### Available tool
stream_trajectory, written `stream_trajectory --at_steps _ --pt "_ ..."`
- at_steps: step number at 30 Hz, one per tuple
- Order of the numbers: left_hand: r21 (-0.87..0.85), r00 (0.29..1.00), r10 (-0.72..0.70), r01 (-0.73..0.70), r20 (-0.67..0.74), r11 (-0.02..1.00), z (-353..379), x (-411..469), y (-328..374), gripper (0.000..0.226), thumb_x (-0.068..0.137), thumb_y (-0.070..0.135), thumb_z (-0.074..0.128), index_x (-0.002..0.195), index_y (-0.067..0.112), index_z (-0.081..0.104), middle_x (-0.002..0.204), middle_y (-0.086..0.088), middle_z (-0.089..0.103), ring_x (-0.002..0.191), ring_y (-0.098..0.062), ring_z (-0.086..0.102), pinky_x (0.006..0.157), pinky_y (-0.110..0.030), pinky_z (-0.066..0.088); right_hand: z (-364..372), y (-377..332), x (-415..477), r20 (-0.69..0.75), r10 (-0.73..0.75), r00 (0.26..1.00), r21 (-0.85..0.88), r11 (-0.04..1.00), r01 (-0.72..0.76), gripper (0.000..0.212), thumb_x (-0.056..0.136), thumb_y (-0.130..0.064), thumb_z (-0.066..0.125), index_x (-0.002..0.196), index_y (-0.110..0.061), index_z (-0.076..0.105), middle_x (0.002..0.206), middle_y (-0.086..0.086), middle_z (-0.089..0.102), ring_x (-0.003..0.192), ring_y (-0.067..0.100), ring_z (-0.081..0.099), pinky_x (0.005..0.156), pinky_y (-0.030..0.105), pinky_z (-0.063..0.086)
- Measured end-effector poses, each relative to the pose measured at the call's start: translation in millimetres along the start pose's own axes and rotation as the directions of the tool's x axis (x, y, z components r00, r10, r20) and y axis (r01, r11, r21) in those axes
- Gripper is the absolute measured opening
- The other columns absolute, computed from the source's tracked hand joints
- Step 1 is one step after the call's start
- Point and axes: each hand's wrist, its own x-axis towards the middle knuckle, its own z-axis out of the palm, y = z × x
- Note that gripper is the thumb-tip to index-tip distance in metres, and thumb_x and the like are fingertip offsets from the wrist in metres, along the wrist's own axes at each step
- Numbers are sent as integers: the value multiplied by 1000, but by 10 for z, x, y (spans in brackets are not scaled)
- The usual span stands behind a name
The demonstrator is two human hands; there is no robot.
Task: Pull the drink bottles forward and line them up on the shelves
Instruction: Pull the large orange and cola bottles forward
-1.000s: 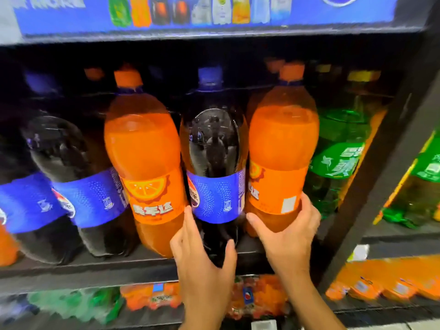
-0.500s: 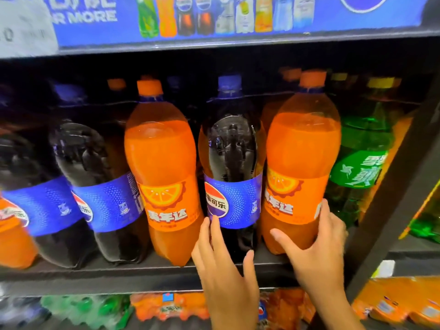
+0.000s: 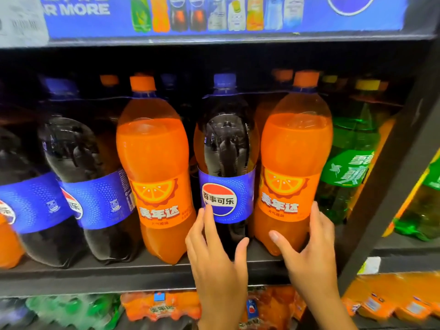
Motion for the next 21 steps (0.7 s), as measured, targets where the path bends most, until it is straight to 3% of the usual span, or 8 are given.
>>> stream_trajectory --at_steps 2,5,8,10,14,17,19,21 --pt "7 1000 -3 3 -17 1000 1 30 27 105 64 34 85 148 21 23 134 -4 40 125 -15 38 93 -31 47 -21 26 -16 50 49 998 114 992 -54 96 70 -53 67 149 -36 15 145 -7 33 129 8 37 103 35 38" --pt "-2 999 36 -36 -10 999 -31 35 -17 106 68 35 81 151 22 16 146 1 32 134 -11 30 100 -24 38 -8 11 -37 125 81 989 180 978 -103 93 70 -54 70 145 -45 15 143 -14 39 125 6 43 100 38 44" --pt "-8 998 64 -64 27 998 -23 -24 -79 104 74 25 78 152 22 10 155 3 24 142 -11 21 106 -35 40 53 -78 14 50 140 989 136 980 -146 105 53 -66 75 140 -45 19 133 -16 44 115 8 48 92 33 45" --pt "-6 999 50 -50 16 999 -28 -35 -73 102 73 25 79 151 25 14 151 3 31 139 -11 26 101 -35 45 66 -92 52 9 163 987 127 979 -163 104 50 -69 73 138 -44 21 128 -16 45 112 9 48 91 34 47" --pt "9 1000 10 -10 -9 1000 -56 27 -8 101 66 28 84 146 22 25 135 -3 40 126 -15 37 92 -36 51 46 -62 63 94 116 989 113 986 -126 99 61 -65 69 143 -42 17 140 -13 42 123 11 46 99 37 44" --pt "0 998 61 -61 17 998 -178 33 1 95 69 30 83 145 22 28 139 0 39 130 -11 35 99 -28 45 48 -134 47 137 98 986 76 991 -109 102 69 -56 69 150 -32 10 152 -7 30 137 15 33 109 43 36" --pt "8 994 106 -106 20 994 -411 35 -106 85 74 32 79 144 23 32 139 5 40 129 -6 34 104 -15 31 34 -254 -75 9 36 999 -25 999 -35 103 70 -56 67 150 -28 9 156 -5 19 142 15 22 111 38 29" --pt "43 986 149 -146 -78 988 -712 75 -315 66 79 31 71 137 17 43 131 -1 47 122 -13 42 105 -16 26 66 -473 -309 -159 -219 963 -72 975 209 84 79 -48 67 147 -23 24 152 -1 26 140 13 25 110 29 27"
